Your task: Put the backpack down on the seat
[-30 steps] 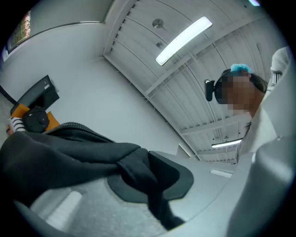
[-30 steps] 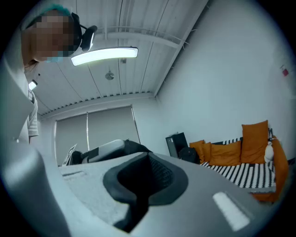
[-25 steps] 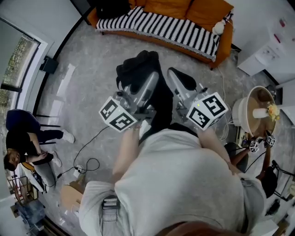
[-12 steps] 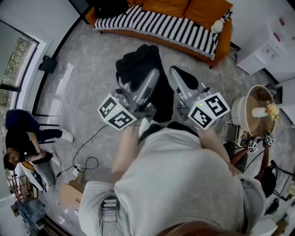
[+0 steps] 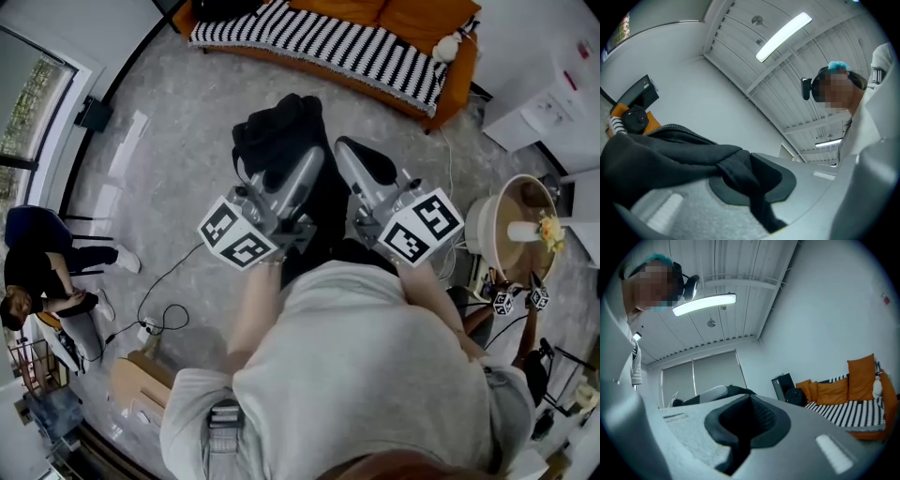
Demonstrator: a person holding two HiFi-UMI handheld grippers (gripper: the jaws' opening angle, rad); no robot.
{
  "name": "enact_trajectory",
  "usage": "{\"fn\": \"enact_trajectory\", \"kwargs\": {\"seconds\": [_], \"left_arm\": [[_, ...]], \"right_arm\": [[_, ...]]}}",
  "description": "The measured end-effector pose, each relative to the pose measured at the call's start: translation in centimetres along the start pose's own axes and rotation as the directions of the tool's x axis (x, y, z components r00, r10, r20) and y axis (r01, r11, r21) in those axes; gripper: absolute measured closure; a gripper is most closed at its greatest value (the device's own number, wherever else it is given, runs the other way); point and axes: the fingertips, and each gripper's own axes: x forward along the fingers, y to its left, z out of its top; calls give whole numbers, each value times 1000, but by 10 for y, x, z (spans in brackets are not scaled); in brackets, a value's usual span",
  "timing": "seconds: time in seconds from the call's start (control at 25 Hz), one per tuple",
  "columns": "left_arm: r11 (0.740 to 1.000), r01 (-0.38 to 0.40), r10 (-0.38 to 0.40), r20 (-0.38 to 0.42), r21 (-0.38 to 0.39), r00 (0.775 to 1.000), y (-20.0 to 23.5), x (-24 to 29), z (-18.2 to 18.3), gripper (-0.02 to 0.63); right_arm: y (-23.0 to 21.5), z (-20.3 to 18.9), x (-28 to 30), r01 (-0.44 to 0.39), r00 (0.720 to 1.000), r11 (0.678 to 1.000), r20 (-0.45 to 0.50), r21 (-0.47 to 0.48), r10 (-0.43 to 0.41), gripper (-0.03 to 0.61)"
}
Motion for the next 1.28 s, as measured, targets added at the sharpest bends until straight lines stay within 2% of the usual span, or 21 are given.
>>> {"fn": "enact_trajectory", "kwargs": {"seconds": [0.24,0.48,0.68,0.84,1.04,1.28], "left_arm": [[999,-21,22,26,-41,999,18,5,1,597],[999,-12,12,-7,-53,1000,61,29,-1,597],[998,21,-24,-41,-54,999,120,50,15,597],[997,47,-49,-49,-54,998,177,79,40,597],[996,61,-65,-67,-63,996,246,105,67,597],[995,88,-91,-68,-57,993,325,126,109,597]], "right_arm": [[-17,-4,5,18,1000,1000,-15,8,-18,575],[-52,-7,38,40,999,999,-35,0,-40,575],[-87,-5,98,58,997,998,-48,-14,-59,575],[-122,13,149,92,995,995,-24,-37,-93,575],[-158,27,215,131,991,986,-12,-104,-133,575],[-188,39,305,131,991,987,19,-94,-129,575]]}}
